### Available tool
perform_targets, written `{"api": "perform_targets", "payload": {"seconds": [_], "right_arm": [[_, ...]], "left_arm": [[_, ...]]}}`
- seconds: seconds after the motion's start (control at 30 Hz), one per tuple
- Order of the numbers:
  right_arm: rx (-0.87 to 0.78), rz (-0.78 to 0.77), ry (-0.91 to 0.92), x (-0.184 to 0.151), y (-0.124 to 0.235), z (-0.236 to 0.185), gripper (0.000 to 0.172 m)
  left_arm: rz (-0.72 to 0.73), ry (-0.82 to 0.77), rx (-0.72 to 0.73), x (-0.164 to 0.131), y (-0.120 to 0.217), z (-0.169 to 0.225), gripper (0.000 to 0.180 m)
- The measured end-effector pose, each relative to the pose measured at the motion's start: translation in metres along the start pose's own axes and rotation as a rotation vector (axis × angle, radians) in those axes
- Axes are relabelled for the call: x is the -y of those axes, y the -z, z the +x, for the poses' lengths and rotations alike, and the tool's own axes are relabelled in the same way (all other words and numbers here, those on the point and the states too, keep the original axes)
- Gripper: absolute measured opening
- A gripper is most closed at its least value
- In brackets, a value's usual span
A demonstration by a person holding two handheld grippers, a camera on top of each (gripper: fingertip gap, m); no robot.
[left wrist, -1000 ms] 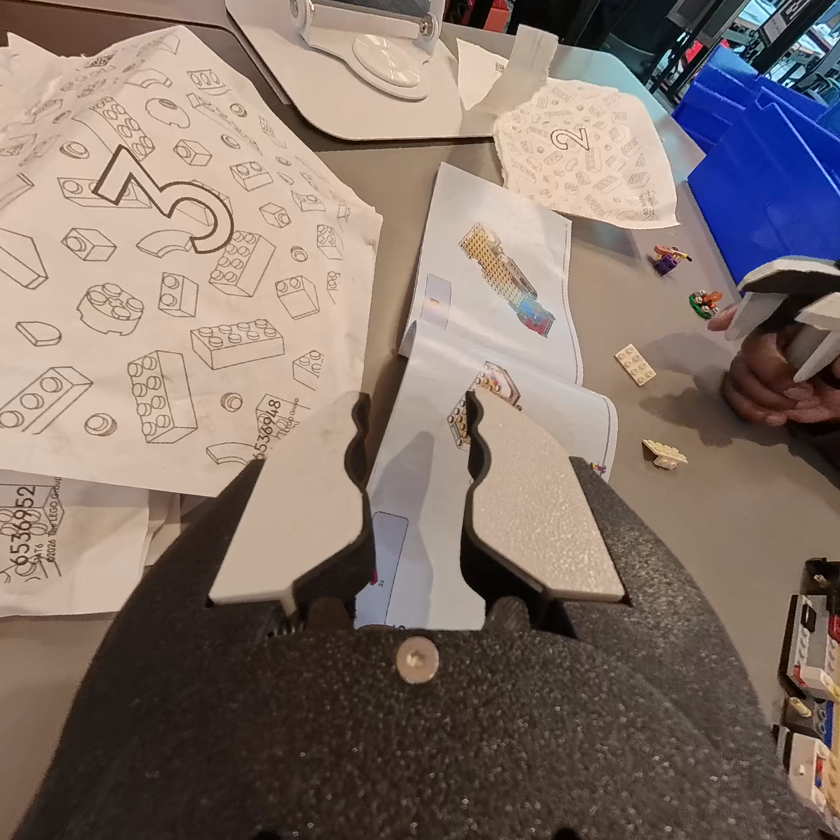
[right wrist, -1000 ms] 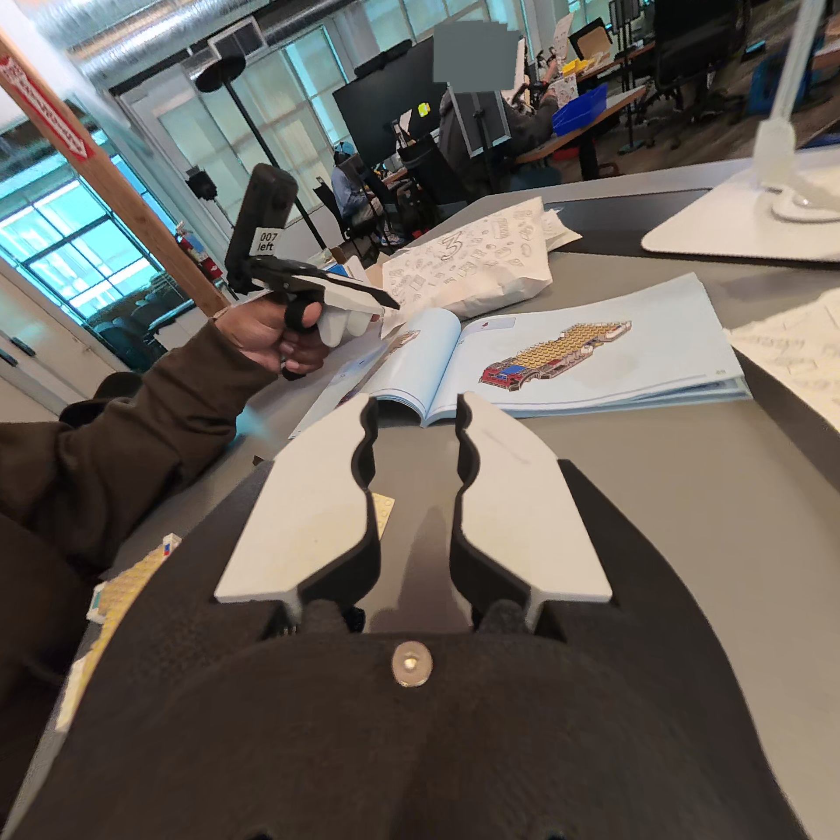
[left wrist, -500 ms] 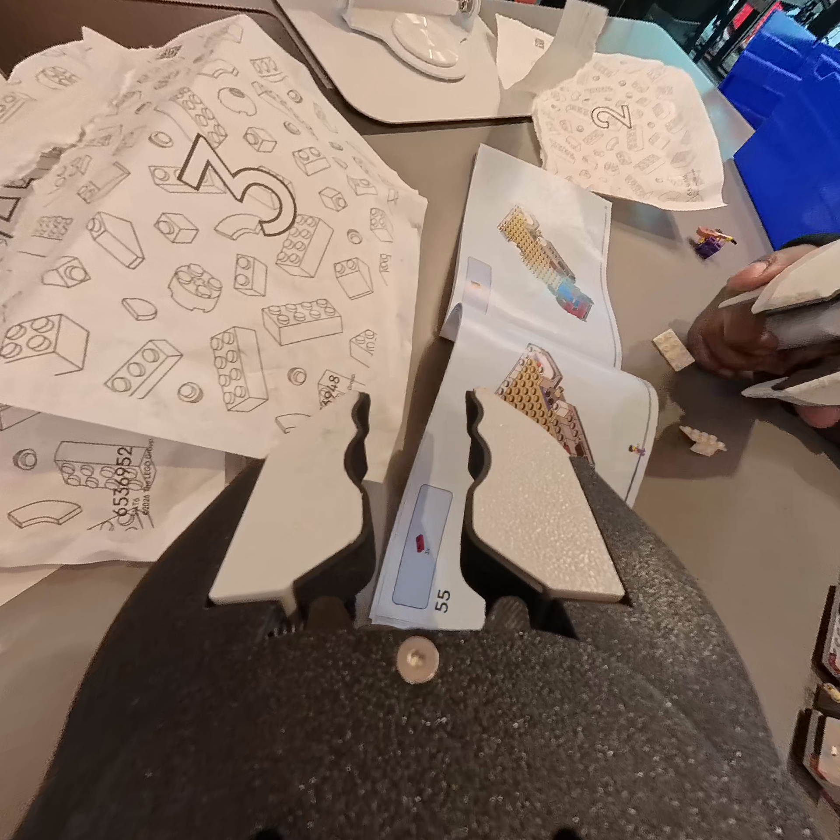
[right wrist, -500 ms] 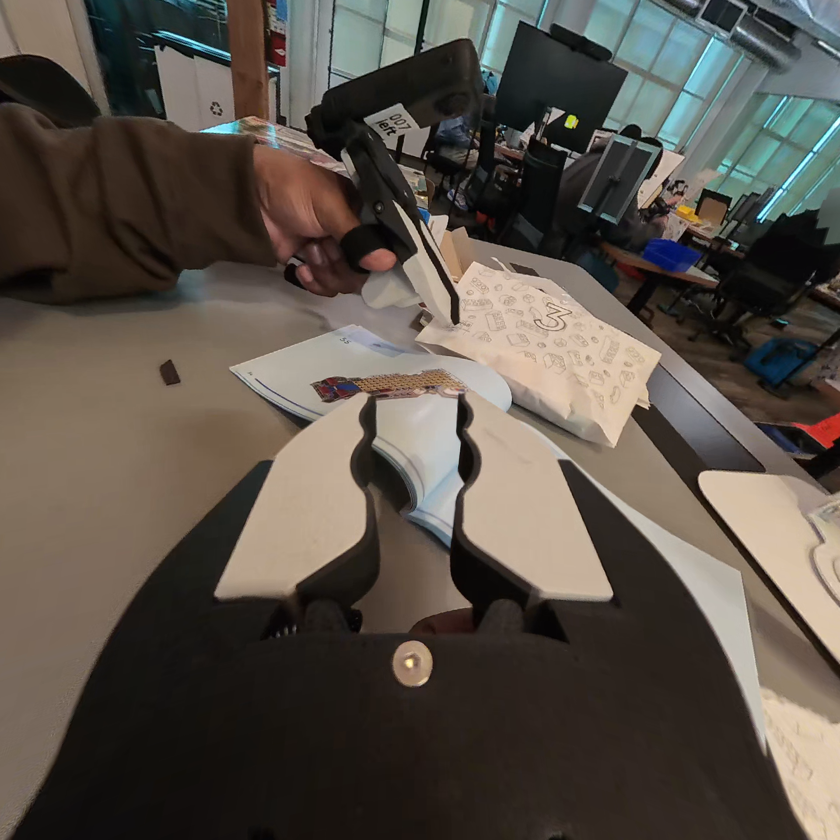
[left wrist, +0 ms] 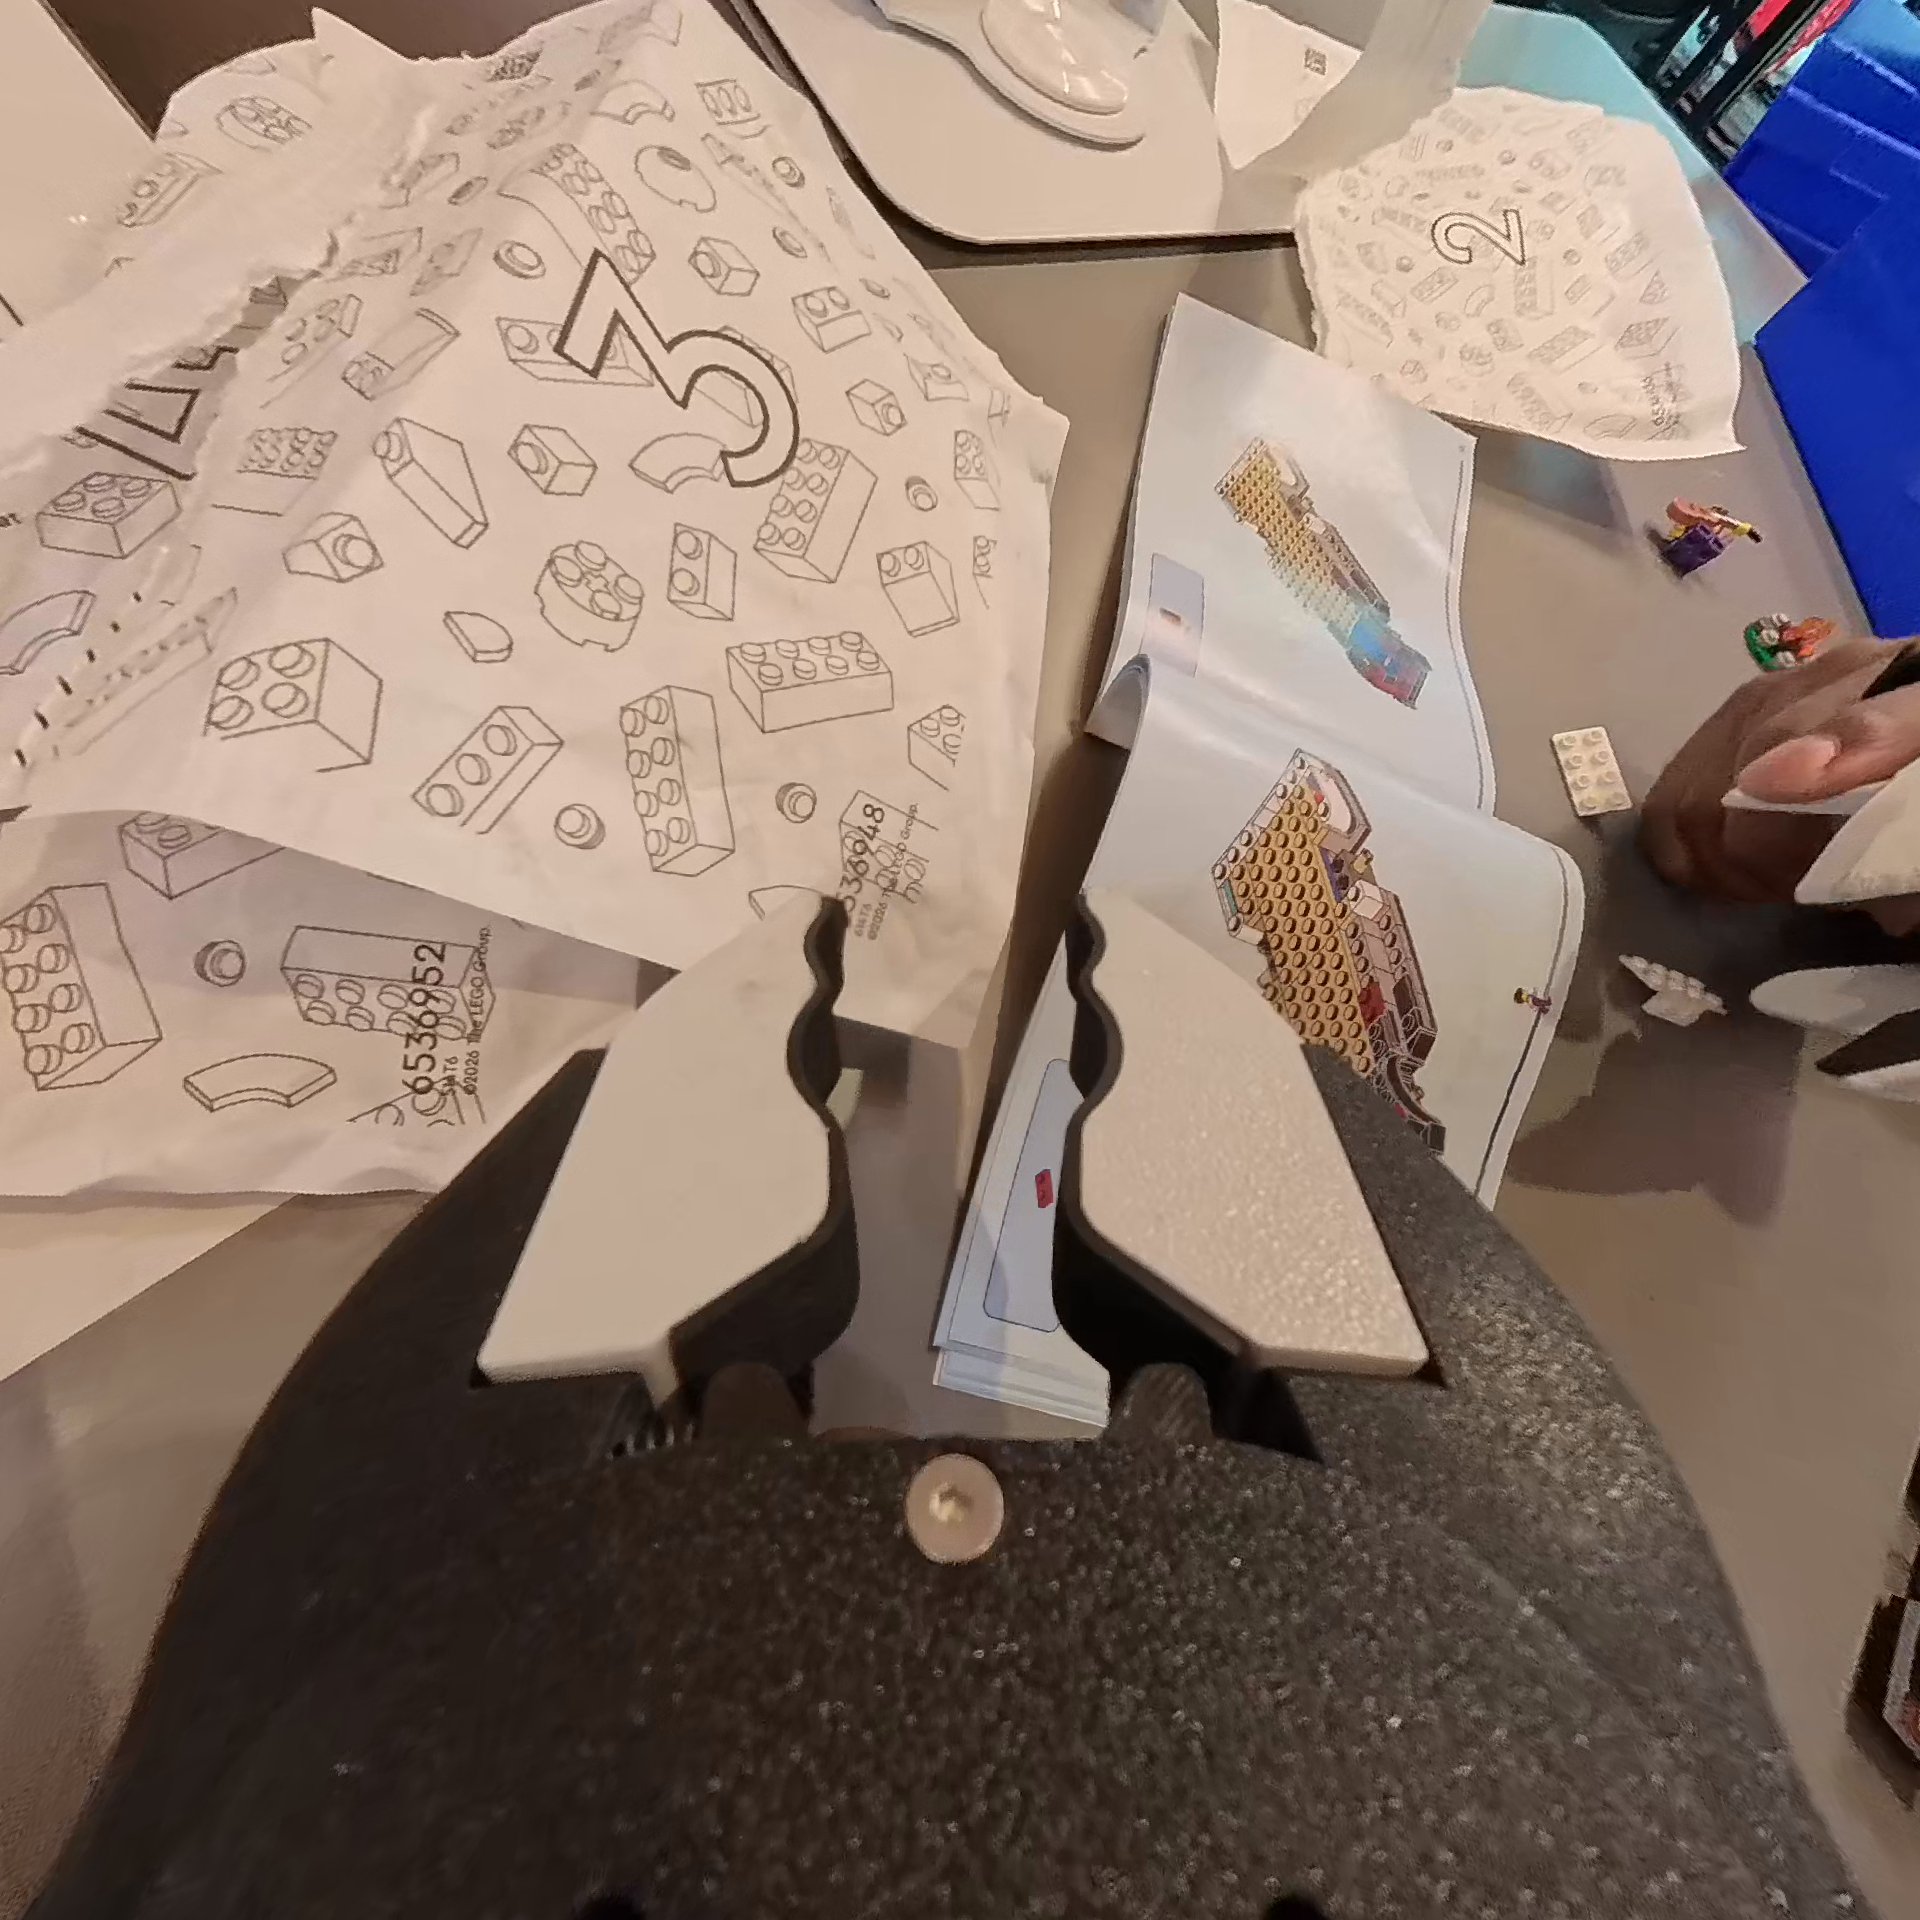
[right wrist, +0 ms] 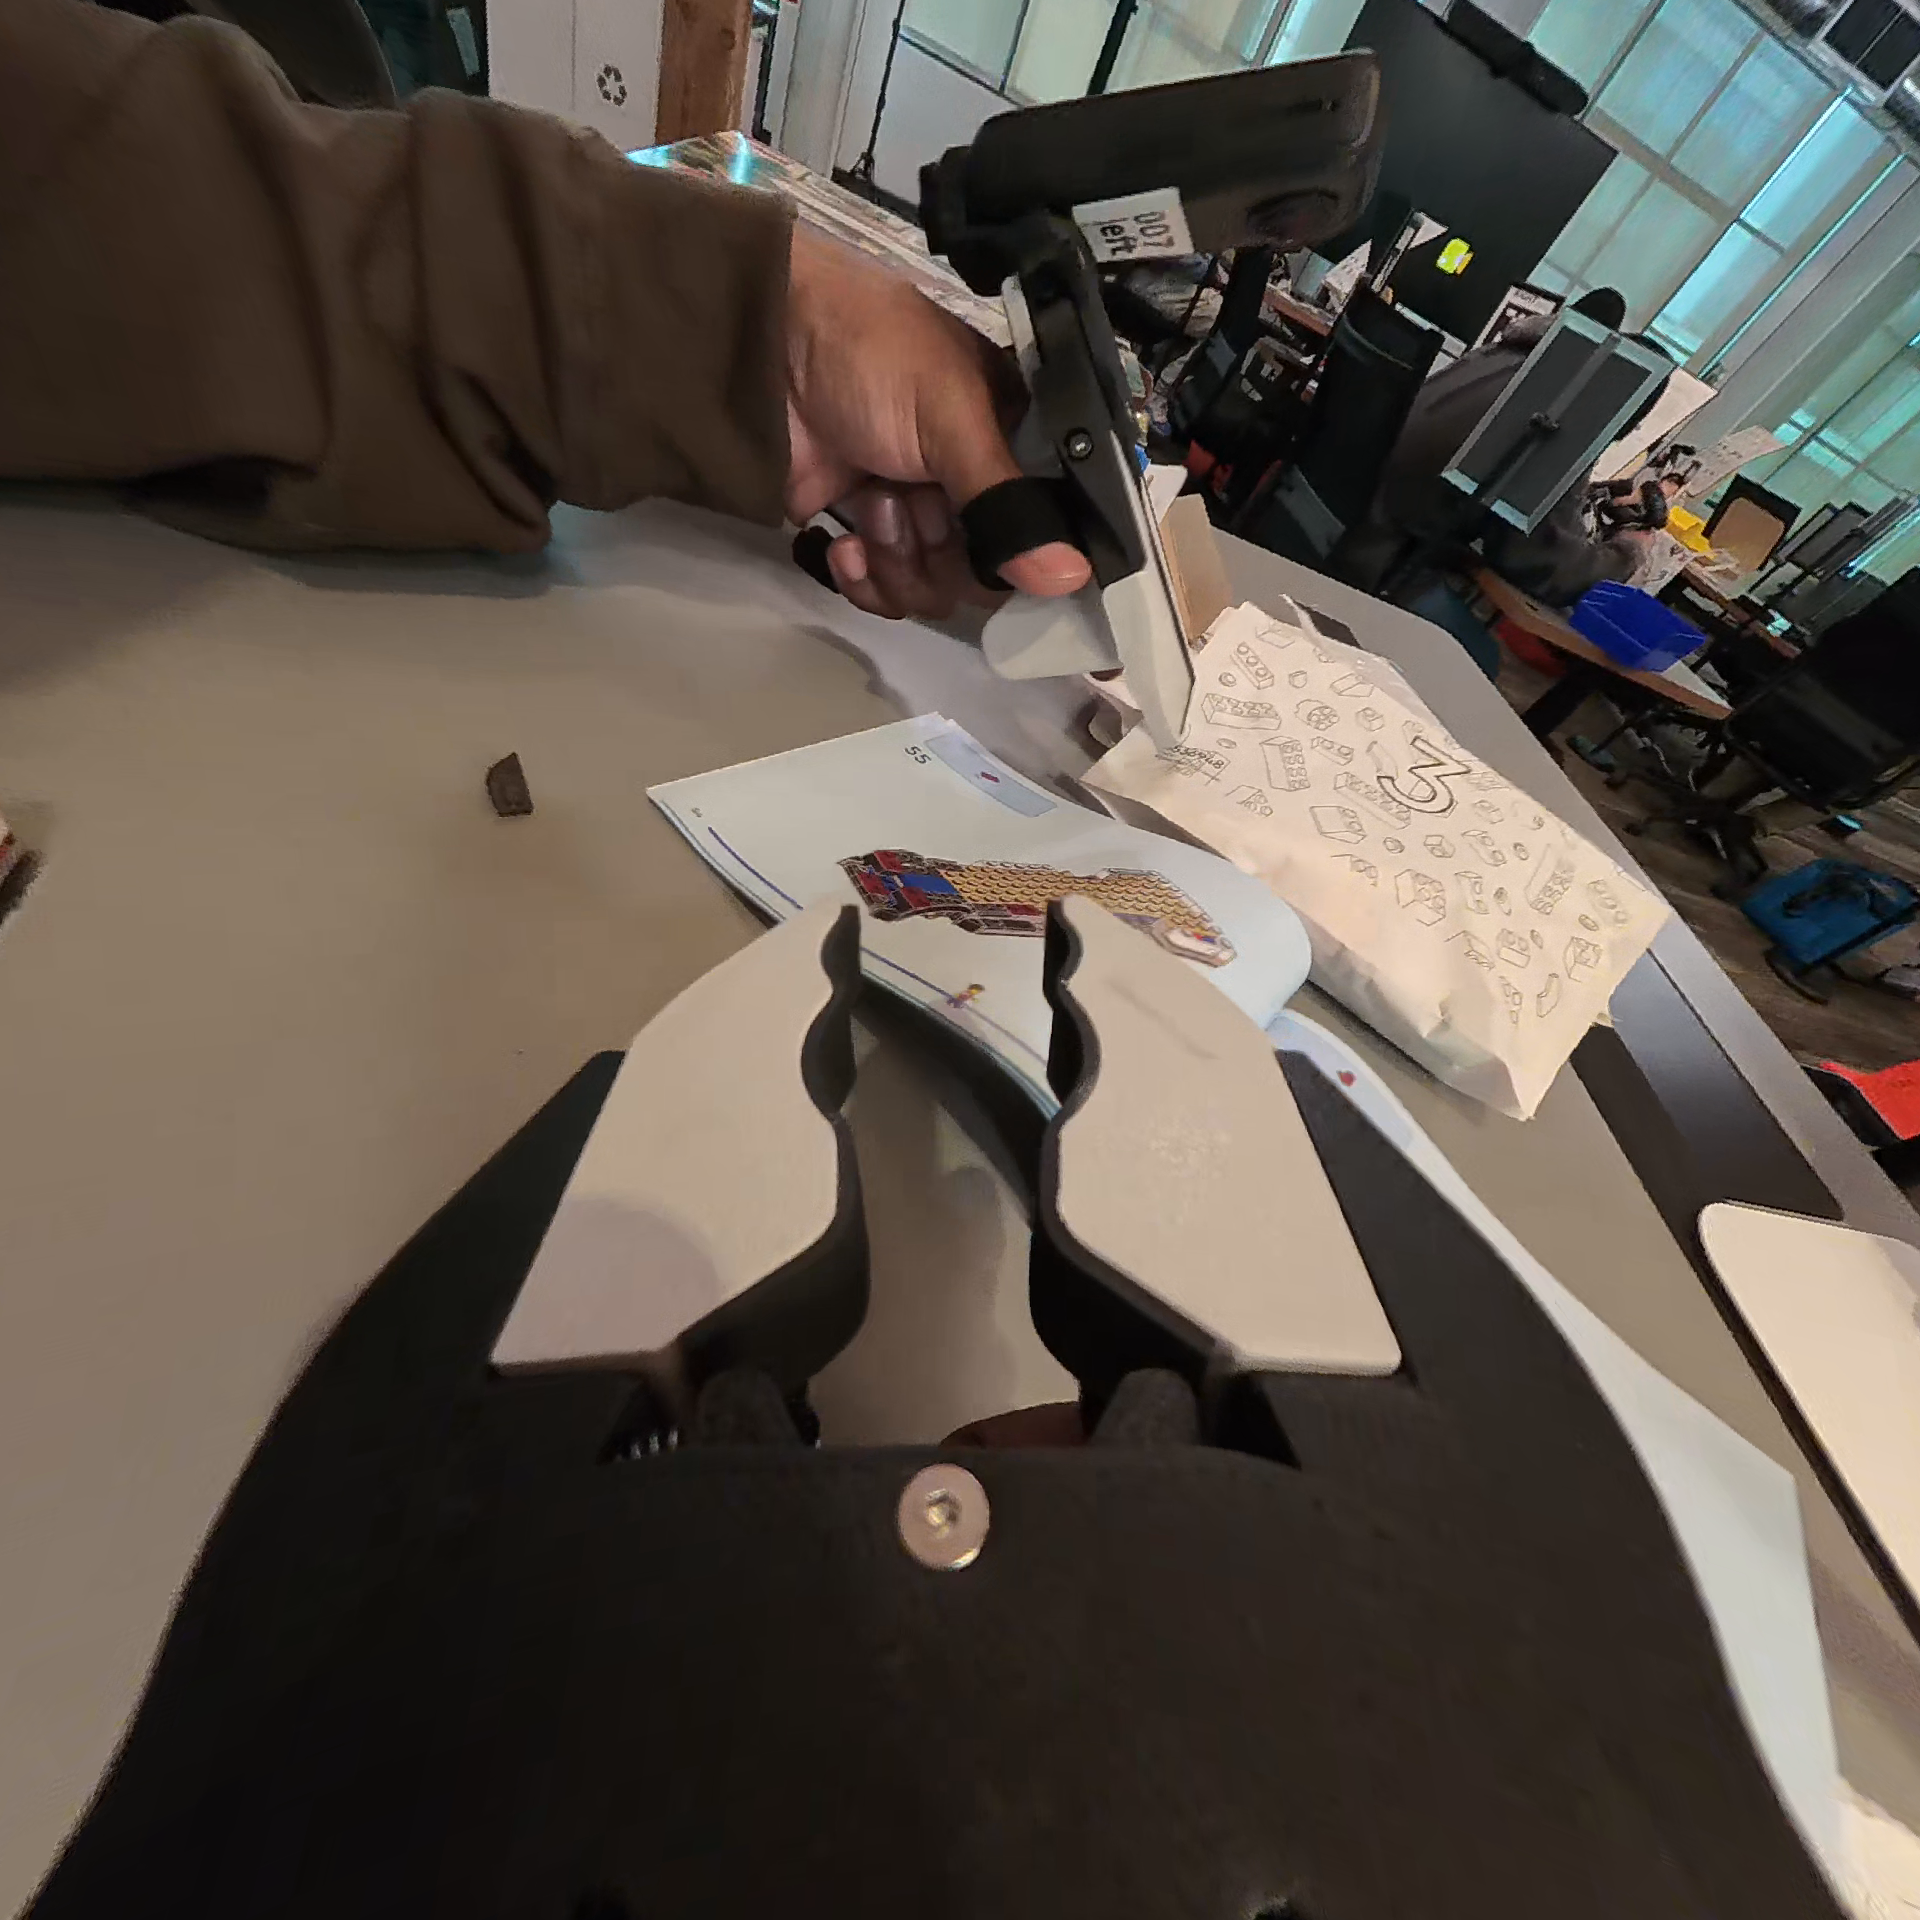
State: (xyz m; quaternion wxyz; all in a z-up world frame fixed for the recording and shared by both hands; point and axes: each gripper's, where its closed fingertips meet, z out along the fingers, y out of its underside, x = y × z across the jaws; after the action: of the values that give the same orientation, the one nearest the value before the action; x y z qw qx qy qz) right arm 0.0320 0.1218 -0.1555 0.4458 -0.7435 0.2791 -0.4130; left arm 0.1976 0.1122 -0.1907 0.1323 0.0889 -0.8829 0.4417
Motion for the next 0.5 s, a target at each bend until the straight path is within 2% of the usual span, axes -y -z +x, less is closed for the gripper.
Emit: {"api": "perform_targets", "payload": {"seconds": [0.4,0.5], "right_arm": [[0.012,-0.025,0.026,-0.0032,-0.0003,-0.0067,0.032],[0.02,-0.005,-0.014,-0.0009,0.0018,-0.0033,0.032]], "left_arm": [[0.004,-0.003,0.002,-0.0011,0.0008,-0.0019,0.041],[0.017,-0.014,-0.003,0.0013,0.0022,0.0005,0.041]]}}
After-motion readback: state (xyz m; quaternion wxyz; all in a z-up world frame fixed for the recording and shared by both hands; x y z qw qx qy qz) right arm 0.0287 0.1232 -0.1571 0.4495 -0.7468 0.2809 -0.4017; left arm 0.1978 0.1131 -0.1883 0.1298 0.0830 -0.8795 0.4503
